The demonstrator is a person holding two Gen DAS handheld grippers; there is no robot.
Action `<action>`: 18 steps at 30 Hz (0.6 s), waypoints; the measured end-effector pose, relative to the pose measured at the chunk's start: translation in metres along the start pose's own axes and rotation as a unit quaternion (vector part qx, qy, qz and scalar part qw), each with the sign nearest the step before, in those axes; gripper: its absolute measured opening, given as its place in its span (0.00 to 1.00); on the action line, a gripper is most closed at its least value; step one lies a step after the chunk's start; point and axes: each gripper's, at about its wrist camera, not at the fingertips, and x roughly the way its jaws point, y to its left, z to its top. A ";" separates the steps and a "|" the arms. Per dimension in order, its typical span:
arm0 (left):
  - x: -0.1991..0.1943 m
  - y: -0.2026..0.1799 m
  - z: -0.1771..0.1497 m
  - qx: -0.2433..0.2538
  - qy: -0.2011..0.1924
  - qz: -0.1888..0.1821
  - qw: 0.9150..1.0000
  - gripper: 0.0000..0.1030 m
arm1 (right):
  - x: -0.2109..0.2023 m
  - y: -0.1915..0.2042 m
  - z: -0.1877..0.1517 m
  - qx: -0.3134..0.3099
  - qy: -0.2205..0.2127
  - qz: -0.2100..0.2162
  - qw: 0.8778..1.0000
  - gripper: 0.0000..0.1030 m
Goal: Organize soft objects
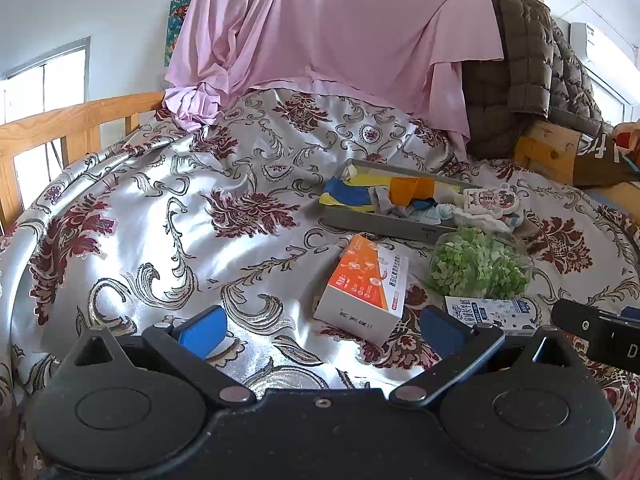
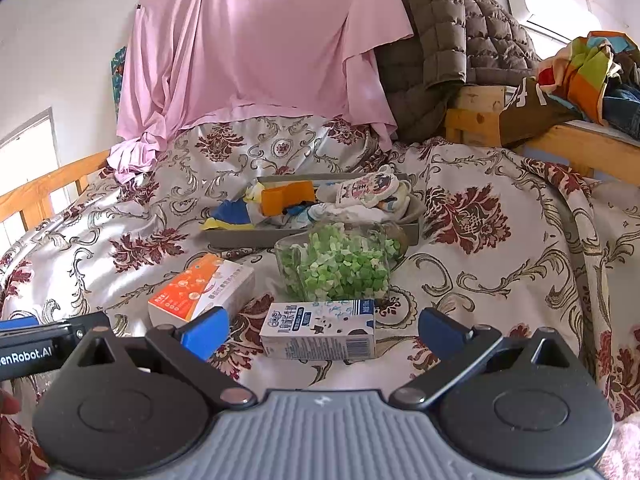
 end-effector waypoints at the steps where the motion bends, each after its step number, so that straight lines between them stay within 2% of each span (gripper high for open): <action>1: 0.000 0.000 0.000 0.000 0.000 0.000 1.000 0.99 | 0.000 0.000 0.000 -0.001 0.001 0.000 1.000 1.00; 18: 0.000 0.001 -0.001 0.000 0.003 0.002 1.000 0.99 | 0.001 0.001 -0.001 -0.002 0.006 0.000 1.000 1.00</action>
